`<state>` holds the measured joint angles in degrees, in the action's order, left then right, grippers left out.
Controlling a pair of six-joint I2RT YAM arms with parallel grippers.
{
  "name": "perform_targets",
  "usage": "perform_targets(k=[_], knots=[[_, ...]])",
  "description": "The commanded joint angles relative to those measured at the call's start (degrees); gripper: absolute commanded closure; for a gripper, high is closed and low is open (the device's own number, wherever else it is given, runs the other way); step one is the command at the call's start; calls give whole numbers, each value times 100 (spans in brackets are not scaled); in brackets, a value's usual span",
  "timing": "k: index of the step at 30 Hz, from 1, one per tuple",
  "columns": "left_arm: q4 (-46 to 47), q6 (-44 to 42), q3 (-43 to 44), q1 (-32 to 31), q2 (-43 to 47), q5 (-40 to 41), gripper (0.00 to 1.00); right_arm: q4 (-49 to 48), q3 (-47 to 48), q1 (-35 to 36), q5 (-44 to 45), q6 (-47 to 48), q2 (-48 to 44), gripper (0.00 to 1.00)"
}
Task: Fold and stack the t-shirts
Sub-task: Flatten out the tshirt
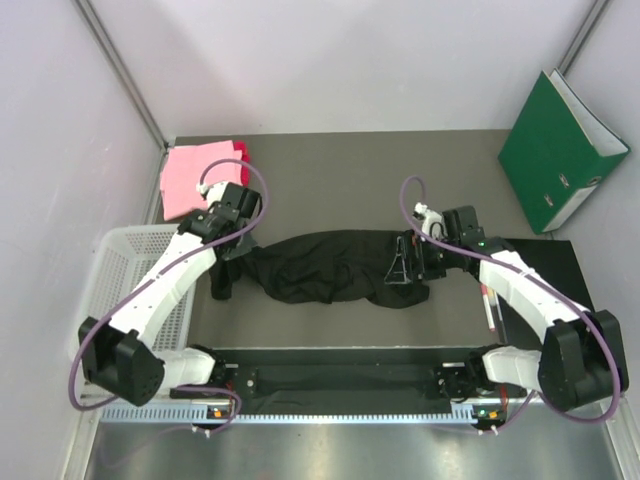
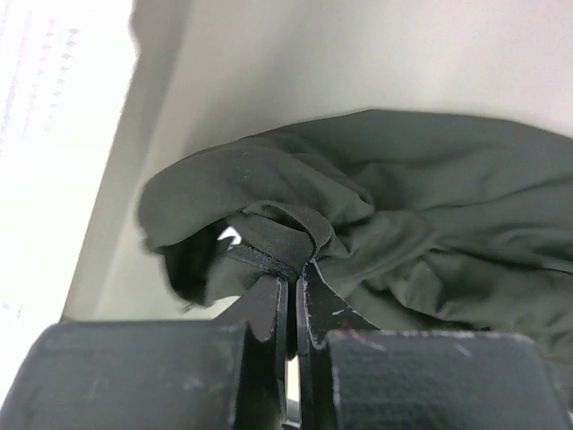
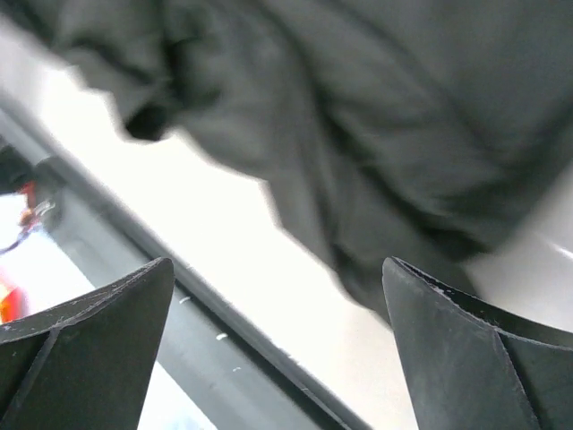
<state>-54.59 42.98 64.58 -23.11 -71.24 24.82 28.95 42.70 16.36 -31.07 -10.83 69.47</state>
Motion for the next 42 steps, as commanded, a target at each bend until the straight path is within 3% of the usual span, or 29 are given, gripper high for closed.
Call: perform_targets(k=[1, 9, 14, 19, 26, 30, 34, 35, 38, 42], knots=[[581, -466, 450, 17, -276, -442, 100, -442, 81, 104, -1270, 169, -205, 0], [-157, -106, 197, 17, 31, -91, 100, -671, 344, 104, 784, -806, -93, 0], [-911, 280, -734, 17, 724, -433, 100, -978, 765, 104, 1410, -1061, 628, 0], [-1290, 544, -1429, 17, 1402, -838, 100, -848, 1337, 104, 1455, -1035, 1586, 2], [-1608, 773, -1729, 17, 1895, -759, 100, -171, 1794, 104, 1990, -1158, 1851, 12], [-1555, 712, -1782, 17, 1798, -724, 100, 330, 1856, 104, 2499, -1228, 1536, 12], [-1423, 624, -1773, 17, 1614, -785, 100, 323, 1681, 104, 2378, -1316, 1350, 15], [-1380, 624, -1756, 17, 1535, -812, 100, 261, 1524, 96, 2264, -1395, 1341, 23], [-1318, 571, -1624, 17, 1377, -829, 100, -2, 1242, 113, 1983, -1632, 1385, 32], [-1283, 474, -1457, 17, 1218, -812, 100, -136, 1091, 174, 1789, -1852, 1533, 35]])
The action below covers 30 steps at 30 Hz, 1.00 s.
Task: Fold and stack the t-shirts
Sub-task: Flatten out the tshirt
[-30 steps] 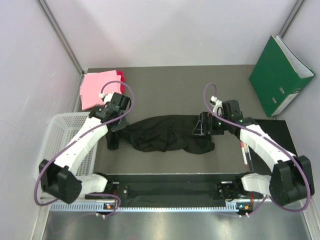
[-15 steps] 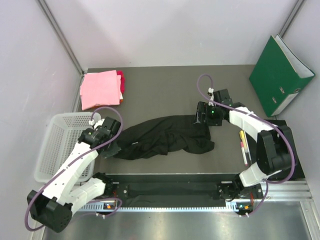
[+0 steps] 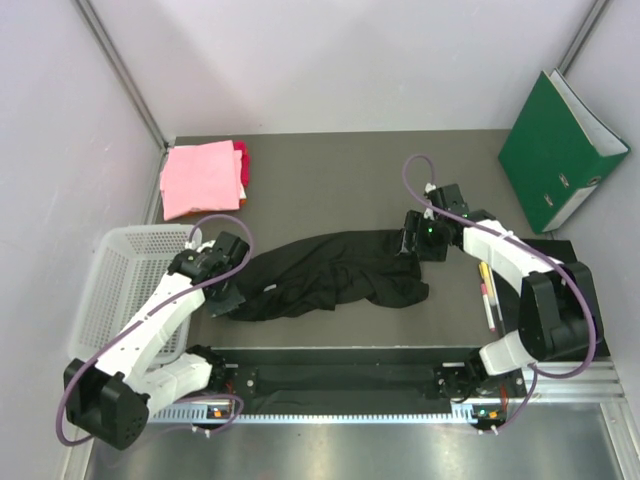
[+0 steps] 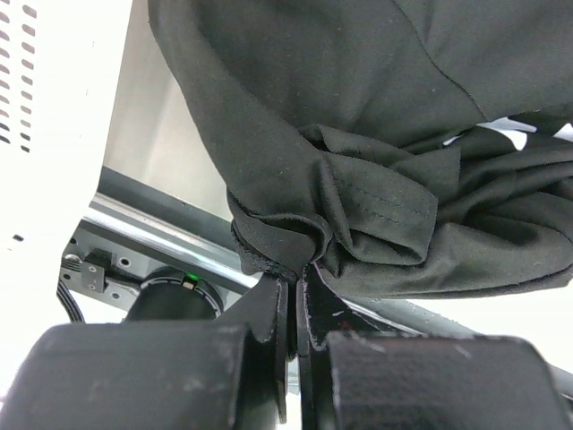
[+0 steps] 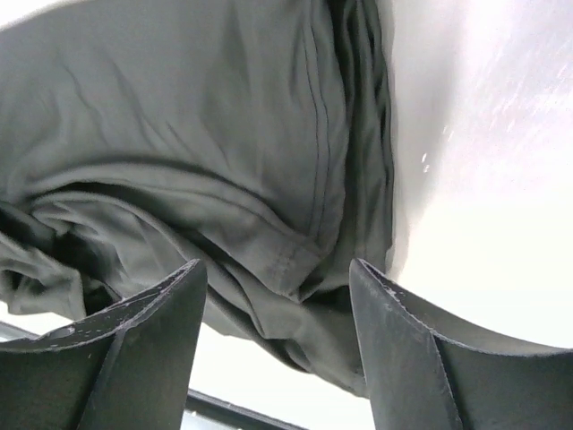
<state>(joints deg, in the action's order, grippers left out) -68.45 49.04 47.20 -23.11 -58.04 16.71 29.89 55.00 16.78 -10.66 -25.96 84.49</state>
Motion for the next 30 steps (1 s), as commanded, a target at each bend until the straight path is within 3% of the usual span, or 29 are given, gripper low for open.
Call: perform_targets(k=[1, 6, 10, 13, 14, 15, 23, 26, 30], knots=[[103, -166, 290, 17, -137, 25, 100, -194, -104, 150, -244, -349, 76, 35], [121, -210, 299, 17, -164, 60, 100, -255, -69, 256, -226, -410, 243, 36], [121, -228, 290, 17, -111, 95, 100, -326, 36, 353, -279, -498, 550, 46], [68, -228, 325, 17, -120, 113, 100, -387, 107, 484, -262, -533, 832, 70], [59, -228, 334, 17, -120, 113, 100, -379, 142, 511, -227, -559, 876, 89], [33, -228, 369, 17, -120, 113, 100, -387, 160, 554, -139, -586, 859, 99], [76, -395, 579, 17, -102, 289, 100, -106, 1090, 573, 958, -481, -186, 100], [156, -526, 869, 17, -277, 324, 100, -36, 1486, 223, 1513, -358, -712, 100], [253, -947, 1107, 17, -576, 298, 100, -177, 1601, -323, 1453, -217, -925, 100]])
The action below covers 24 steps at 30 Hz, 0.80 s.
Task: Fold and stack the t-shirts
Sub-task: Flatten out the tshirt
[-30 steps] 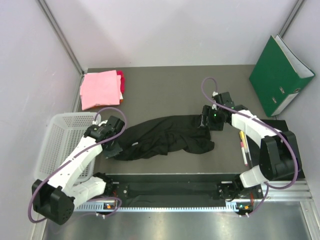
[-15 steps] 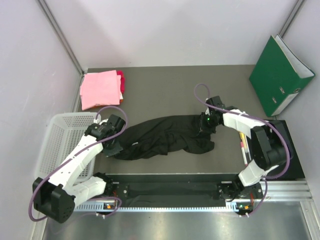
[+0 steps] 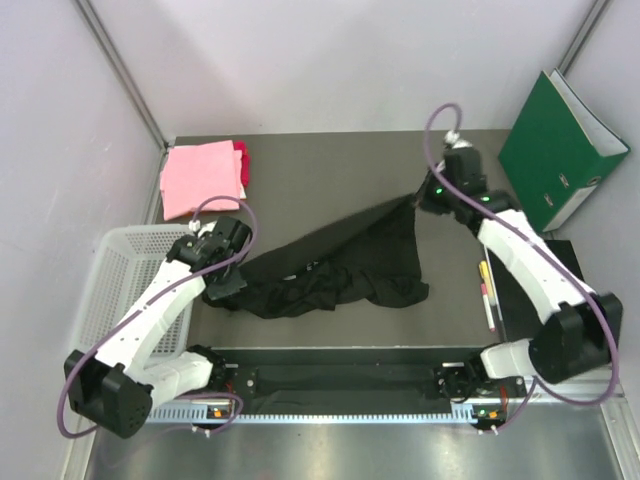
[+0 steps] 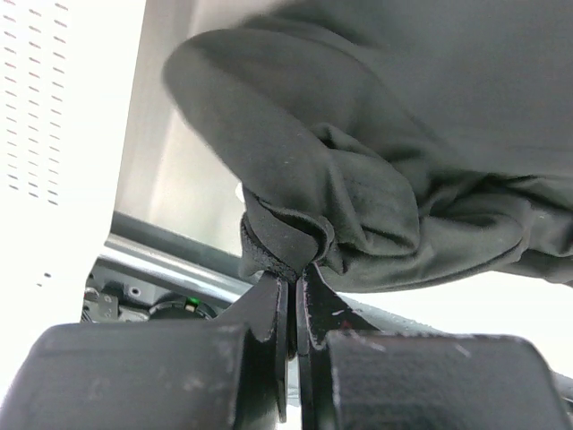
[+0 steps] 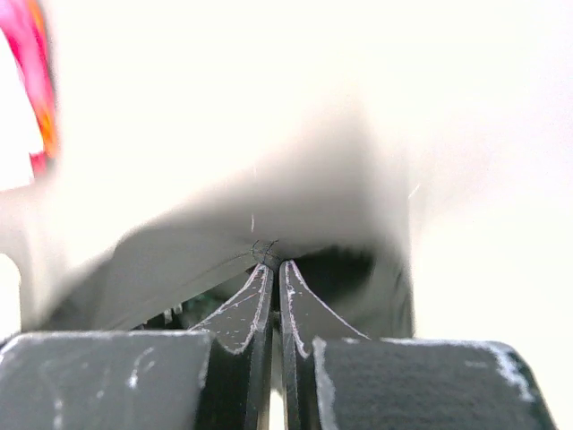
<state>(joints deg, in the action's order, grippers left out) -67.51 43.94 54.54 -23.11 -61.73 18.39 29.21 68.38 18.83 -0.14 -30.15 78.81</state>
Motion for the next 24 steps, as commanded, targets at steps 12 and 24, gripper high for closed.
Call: perform_targets(k=[12, 24], knots=[[-990, -624, 337, 0, -891, -591, 62, 155, -255, -1522, -133, 703, -726, 100], [25, -378, 1349, 9, -187, -248, 3, 6, -852, -1540, -320, 651, -867, 100]])
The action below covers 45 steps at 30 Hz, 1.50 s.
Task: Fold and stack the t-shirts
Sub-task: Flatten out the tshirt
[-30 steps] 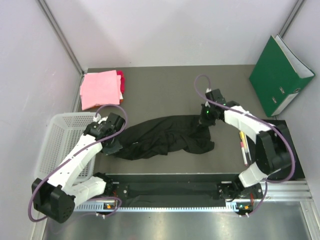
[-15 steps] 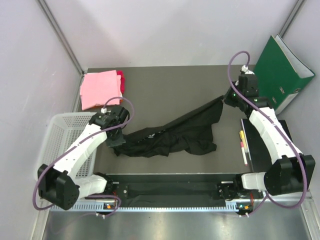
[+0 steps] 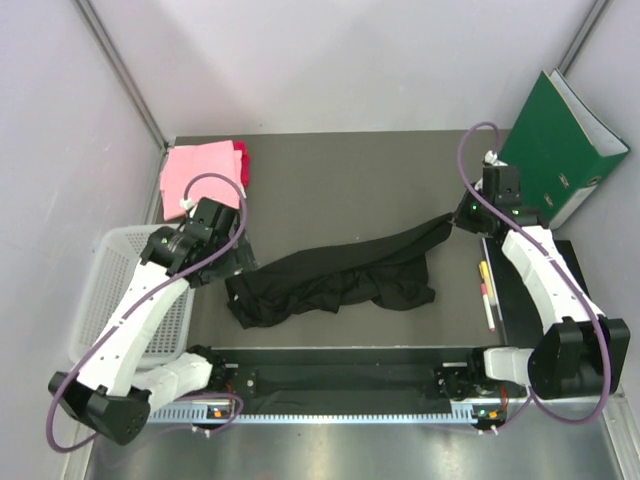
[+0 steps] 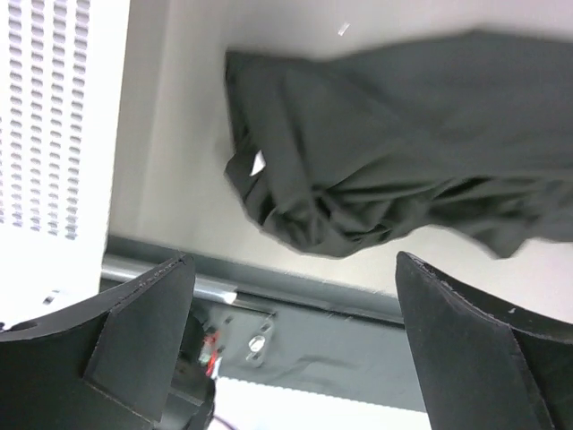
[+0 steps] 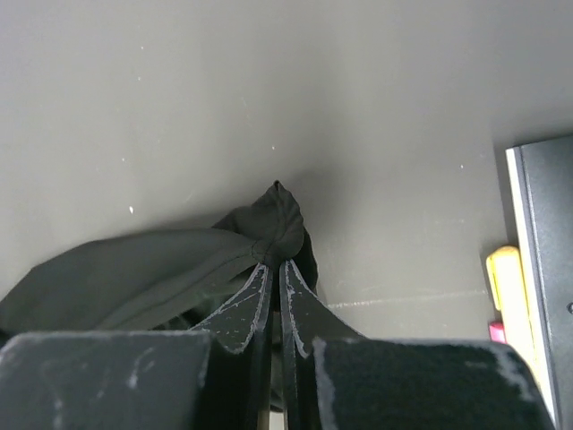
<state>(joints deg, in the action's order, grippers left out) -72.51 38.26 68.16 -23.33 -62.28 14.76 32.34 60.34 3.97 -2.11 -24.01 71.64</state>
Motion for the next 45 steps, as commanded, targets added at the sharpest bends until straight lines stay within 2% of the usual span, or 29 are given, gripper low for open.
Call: perform_targets(k=[1, 6, 14, 18, 22, 23, 24, 25, 29, 33, 36, 39, 43, 45], knots=[[519, 225, -92, 48, -318, 114, 4, -324, -66, -45, -140, 45, -133, 100], [483, 454, -119, 48, -1672, 176, 7, -360, -66, -54, -246, 72, -45, 100], [774, 498, -206, 197, -2182, 0, 11, -430, -83, -54, -369, 54, 35, 100], [826, 472, -426, 241, -2490, -184, 23, -465, -101, -89, -387, 72, 78, 100], [774, 376, -488, 233, -3096, -386, 28, -500, -110, -177, -422, 89, 140, 100], [774, 358, -471, 241, -3219, -334, 41, -500, -118, -194, -431, 98, 140, 100], [791, 358, -418, 241, -3237, -264, 63, -518, -119, -203, -439, 107, 140, 100], [782, 392, -357, 233, -3229, -194, 100, -518, -119, -238, -474, 124, 140, 100], [572, 393, 293, 233, -3088, 262, 100, -500, -101, -300, -484, 168, 79, 100], [264, 358, 1503, 285, -2957, 904, 100, -500, -101, -361, -484, 195, -53, 100], [290, 217, 2190, 355, -2869, 1019, 100, -535, -49, -634, -466, 204, -176, 100], [589, -213, 2499, 373, -2903, 853, 100, -658, 39, -765, -545, 256, -203, 100], [431, -135, 2711, 382, -2931, 1001, 100, -755, 337, -898, -703, 283, -124, 100], [702, -161, 2536, 373, -2755, 1028, 100, -816, 443, -933, -764, 300, -89, 100]])
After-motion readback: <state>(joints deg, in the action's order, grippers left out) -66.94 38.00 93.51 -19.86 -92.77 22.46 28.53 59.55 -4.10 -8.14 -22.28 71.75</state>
